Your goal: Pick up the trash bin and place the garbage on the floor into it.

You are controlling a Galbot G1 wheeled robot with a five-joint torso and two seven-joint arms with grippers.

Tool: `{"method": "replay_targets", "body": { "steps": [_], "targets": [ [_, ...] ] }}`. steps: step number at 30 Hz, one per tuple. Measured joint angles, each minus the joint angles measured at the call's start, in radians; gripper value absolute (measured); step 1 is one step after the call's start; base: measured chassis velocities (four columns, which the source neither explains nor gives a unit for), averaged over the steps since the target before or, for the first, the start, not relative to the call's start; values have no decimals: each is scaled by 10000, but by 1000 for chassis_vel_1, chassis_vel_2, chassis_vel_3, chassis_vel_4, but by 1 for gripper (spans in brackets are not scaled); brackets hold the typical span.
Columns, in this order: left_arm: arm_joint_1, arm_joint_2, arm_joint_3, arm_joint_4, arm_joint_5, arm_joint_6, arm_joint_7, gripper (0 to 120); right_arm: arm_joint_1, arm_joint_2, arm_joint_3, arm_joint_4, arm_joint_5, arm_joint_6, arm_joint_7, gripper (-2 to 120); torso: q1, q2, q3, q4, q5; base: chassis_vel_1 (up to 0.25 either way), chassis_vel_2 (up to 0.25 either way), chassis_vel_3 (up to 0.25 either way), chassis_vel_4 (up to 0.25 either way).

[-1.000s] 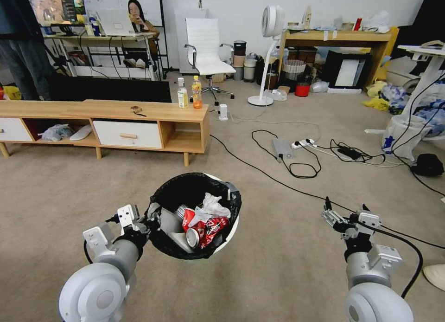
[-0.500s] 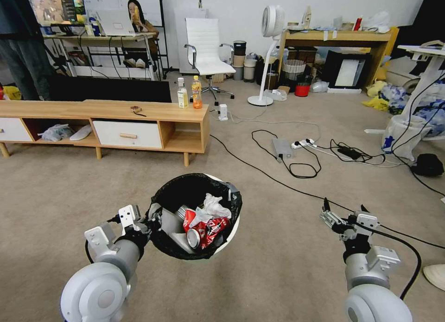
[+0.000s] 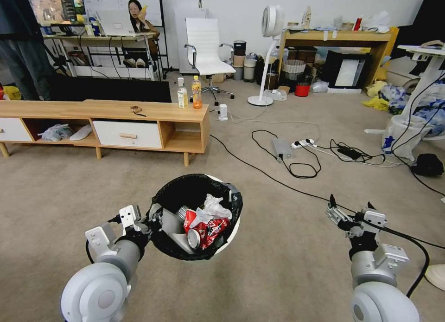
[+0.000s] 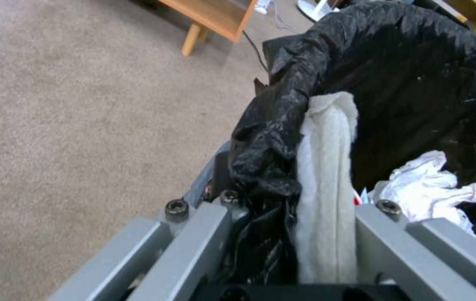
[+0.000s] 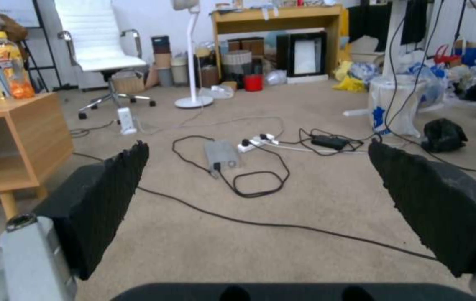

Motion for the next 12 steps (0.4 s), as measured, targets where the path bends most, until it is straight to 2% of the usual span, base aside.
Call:
{"method": "replay_targets", "body": {
  "steps": [12],
  "targets": [
    [-34, 2, -113, 172, -229, 0, 24, 7, -172, -262, -126, -314, 82, 266, -273, 100, 0, 0, 0, 0, 0, 0, 0, 0, 0]
  ]
}}
